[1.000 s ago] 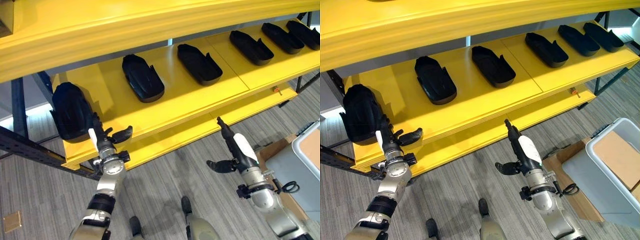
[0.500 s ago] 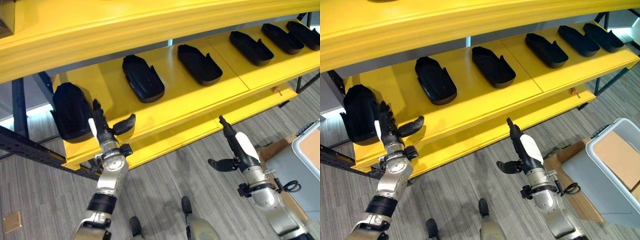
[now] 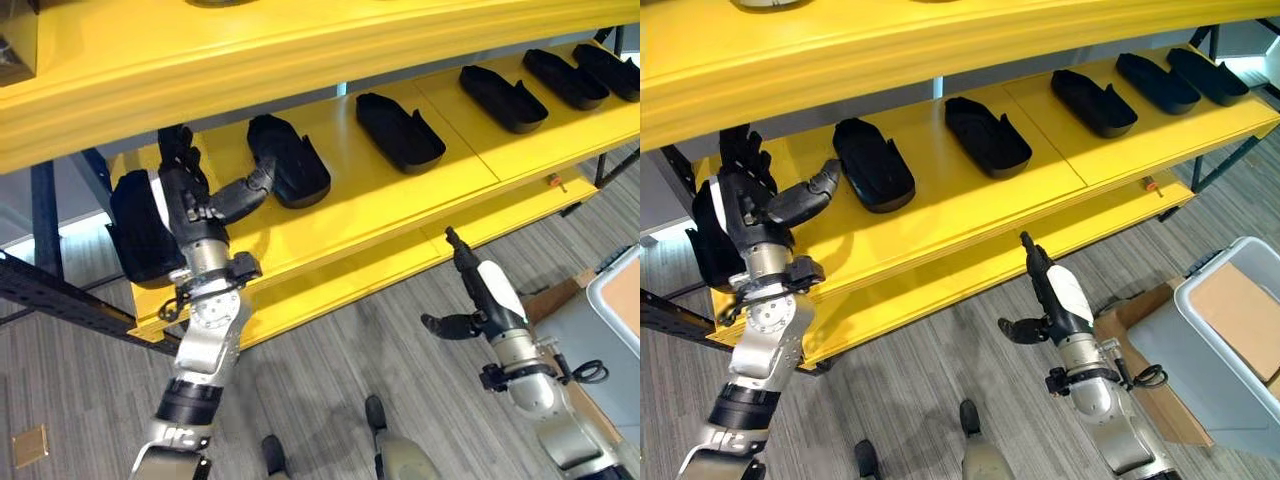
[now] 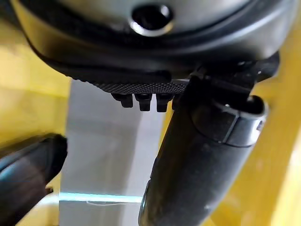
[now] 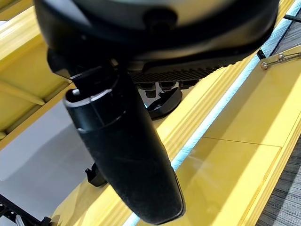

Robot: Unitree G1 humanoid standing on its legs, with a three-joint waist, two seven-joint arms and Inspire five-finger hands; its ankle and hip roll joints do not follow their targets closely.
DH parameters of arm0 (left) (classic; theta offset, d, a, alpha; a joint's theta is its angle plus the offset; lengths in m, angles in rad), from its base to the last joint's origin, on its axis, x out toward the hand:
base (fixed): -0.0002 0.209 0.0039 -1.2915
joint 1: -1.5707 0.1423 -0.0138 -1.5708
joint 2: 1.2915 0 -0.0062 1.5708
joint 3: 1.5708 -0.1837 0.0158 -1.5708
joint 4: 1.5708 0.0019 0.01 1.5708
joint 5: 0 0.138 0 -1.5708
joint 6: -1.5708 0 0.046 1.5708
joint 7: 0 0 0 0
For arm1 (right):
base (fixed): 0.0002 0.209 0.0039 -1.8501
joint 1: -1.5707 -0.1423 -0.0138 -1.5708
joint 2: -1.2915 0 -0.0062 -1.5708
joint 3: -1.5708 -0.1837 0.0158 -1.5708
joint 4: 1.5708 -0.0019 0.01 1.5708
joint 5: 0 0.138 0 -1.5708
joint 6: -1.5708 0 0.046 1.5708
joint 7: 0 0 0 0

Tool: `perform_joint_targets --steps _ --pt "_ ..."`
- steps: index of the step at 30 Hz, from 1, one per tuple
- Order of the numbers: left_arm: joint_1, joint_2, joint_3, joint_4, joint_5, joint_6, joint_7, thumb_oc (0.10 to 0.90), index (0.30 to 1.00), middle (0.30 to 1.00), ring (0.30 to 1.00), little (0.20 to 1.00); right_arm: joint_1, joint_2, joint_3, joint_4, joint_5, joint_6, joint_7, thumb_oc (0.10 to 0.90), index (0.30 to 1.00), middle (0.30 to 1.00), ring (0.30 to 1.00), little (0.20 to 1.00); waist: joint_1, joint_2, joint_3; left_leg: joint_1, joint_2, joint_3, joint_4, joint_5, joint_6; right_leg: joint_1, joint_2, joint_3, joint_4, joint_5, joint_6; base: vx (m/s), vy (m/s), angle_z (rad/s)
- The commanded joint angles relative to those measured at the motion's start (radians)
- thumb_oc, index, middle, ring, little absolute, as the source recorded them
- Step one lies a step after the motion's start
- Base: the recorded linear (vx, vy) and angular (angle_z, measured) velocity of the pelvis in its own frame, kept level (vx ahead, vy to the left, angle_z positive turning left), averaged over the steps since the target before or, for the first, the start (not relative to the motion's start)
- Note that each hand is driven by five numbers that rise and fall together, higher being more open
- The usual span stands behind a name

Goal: Move parts from the plastic box to the shelf.

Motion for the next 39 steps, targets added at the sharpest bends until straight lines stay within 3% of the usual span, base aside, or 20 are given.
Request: perform_joint_targets --steps 1,2,4,7,18,26,39 --pt "0.036 0.109 0.096 -0.071 0.241 -0.015 -0.032 0.900 1.000 1.000 1.000 1.000 -0.041 -0.014 -0.122 -0.102 -0.015 -0.054 -0.038 0.900 1.000 1.000 1.000 1.000 0.041 -0.030 -0.049 0.074 0.050 0.016 -0.006 -0.028 -0.024 0.082 -0.085 -0.057 0.022 -0.065 0.066 -0.01 -0.004 0.05" --pt "0.043 0.108 0.098 -0.078 0.245 -0.011 -0.032 0.900 1.000 1.000 1.000 1.000 -0.039 -0.013 -0.120 -0.103 -0.015 -0.054 -0.037 0.900 1.000 1.000 1.000 1.000 0.039 -0.031 -0.051 0.074 0.050 0.016 -0.006 -0.028 -0.024 0.083 -0.085 -0.057 0.022 -0.065 0.066 -0.01 -0.004 0.07" --pt "0.177 0.155 0.154 -0.121 0.413 0.039 -0.042 0.900 1.000 1.000 1.000 1.000 -0.025 -0.017 -0.141 -0.098 -0.030 -0.056 -0.033 0.900 1.000 1.000 1.000 1.000 0.053 -0.029 -0.044 0.071 0.049 0.010 -0.006 -0.026 -0.023 0.087 -0.083 -0.064 0.020 -0.066 0.065 -0.02 -0.007 0.09" --pt "0.307 0.185 0.194 -0.183 0.515 0.051 -0.083 0.900 1.000 1.000 1.000 1.000 -0.008 -0.016 -0.165 -0.109 -0.036 -0.057 -0.027 0.900 1.000 1.000 1.000 1.000 0.064 -0.028 -0.038 0.067 0.050 0.004 -0.006 -0.026 -0.022 0.090 -0.080 -0.071 0.020 -0.070 0.062 -0.02 -0.009 0.12" --pt "0.514 0.264 0.284 -0.342 0.829 0.060 -0.135 0.900 1.000 1.000 1.000 1.000 0.030 -0.023 -0.198 -0.134 -0.055 -0.055 -0.002 0.900 1.000 1.000 1.000 1.000 0.089 -0.033 -0.018 0.053 0.059 -0.018 -0.006 -0.018 -0.026 0.093 -0.069 -0.090 0.027 -0.083 0.056 -0.01 -0.006 0.08" --pt "0.523 0.284 0.251 -0.363 0.892 0.050 -0.159 0.900 1.000 1.000 1.000 1.000 0.036 -0.024 -0.207 -0.148 -0.049 -0.058 0.001 0.900 1.000 1.000 1.000 1.000 0.091 -0.035 -0.006 0.047 0.064 -0.026 -0.006 -0.011 -0.028 0.089 -0.062 -0.095 0.034 -0.087 0.052 0.00 0.000 0.00" --pt "0.532 0.282 0.207 -0.342 0.870 0.057 -0.215 0.900 1.000 1.000 1.000 1.000 0.035 -0.027 -0.218 -0.155 -0.049 -0.047 0.003 0.900 1.000 1.000 1.000 1.000 0.087 -0.033 0.012 0.039 0.064 -0.025 -0.006 -0.007 -0.028 0.079 -0.061 -0.092 0.034 -0.083 0.053 0.00 0.000 0.00"
